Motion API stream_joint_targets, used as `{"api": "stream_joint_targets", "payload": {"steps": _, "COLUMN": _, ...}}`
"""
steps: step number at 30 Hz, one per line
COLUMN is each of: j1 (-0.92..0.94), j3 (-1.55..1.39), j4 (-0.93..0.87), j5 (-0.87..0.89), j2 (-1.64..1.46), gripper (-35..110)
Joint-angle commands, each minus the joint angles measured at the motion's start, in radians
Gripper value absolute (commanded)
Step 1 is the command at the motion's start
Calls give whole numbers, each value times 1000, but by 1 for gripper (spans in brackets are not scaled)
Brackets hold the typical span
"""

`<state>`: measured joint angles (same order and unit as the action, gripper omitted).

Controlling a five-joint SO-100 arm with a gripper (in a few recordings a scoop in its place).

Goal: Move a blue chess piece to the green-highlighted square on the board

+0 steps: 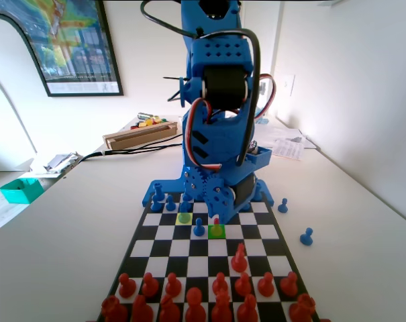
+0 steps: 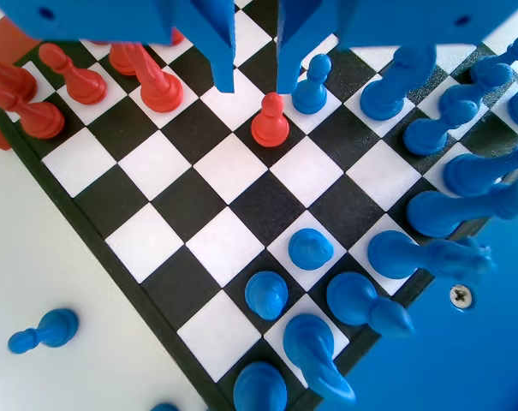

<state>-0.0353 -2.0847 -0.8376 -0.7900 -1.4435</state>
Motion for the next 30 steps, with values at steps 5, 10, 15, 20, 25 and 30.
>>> {"api": "stream_joint_targets", "payload": {"steps": 5, "j1": 8, "j3": -23, "j4": 12, "j5": -3, "j2": -12, "gripper": 11}}
{"api": "stream_joint_targets", "payload": {"steps": 10, "j1": 15, "j3": -28, "j4": 25, "j5": -8, "j2": 5, "gripper": 11}}
{"api": "stream_joint_targets", "payload": {"steps": 15, "j1": 20, "j3": -23, "j4": 41, "j5": -12, "j2": 23, "gripper": 11}}
{"api": "stream_joint_targets", "payload": {"steps": 20, "j1": 25, "j3": 2, "j4": 49, "j5": -12, "j2": 51, "gripper": 11}}
{"api": "stream_joint_targets", "payload": {"steps": 25, "j1": 21, "j3": 21, "j4": 61, "j5": -6, "j2": 66, "gripper": 11}}
{"api": "stream_joint_targets", "payload": {"steps": 30, "j1": 11, "j3": 41, "j4": 61, "j5": 5, "j2": 71, "gripper": 11}}
